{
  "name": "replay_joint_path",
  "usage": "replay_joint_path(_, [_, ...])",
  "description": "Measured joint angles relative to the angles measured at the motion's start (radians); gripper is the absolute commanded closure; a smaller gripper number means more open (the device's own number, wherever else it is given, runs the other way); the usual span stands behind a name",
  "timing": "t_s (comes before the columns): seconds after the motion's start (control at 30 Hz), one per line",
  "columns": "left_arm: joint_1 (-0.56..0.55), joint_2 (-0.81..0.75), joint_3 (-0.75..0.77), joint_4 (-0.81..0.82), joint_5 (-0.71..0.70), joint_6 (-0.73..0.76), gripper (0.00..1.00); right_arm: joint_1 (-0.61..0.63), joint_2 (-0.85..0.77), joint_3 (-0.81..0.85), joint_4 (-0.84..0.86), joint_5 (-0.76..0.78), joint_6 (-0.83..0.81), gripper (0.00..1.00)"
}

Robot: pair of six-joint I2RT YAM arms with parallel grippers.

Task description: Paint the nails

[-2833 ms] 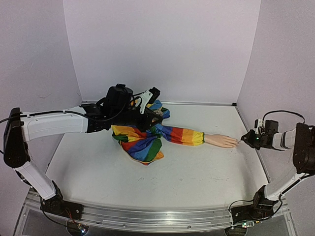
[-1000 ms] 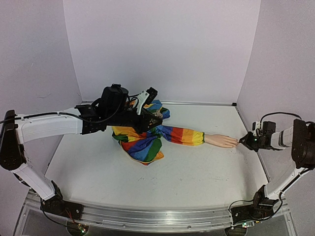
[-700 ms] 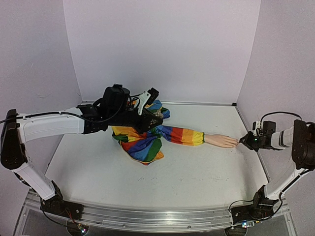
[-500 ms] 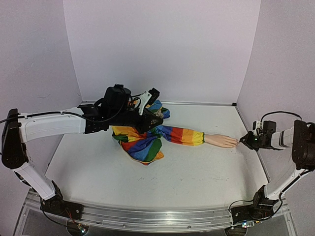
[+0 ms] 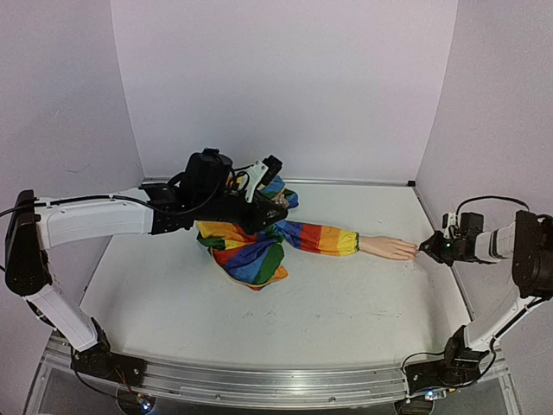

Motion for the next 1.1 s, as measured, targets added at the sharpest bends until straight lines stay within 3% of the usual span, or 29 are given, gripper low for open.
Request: replay_joint_path(1.1, [0.0, 0.001, 0.006, 0.0, -0.006, 0.0, 1.0, 0.013, 0.021, 0.011, -0.006, 0.023, -0.002, 1.0])
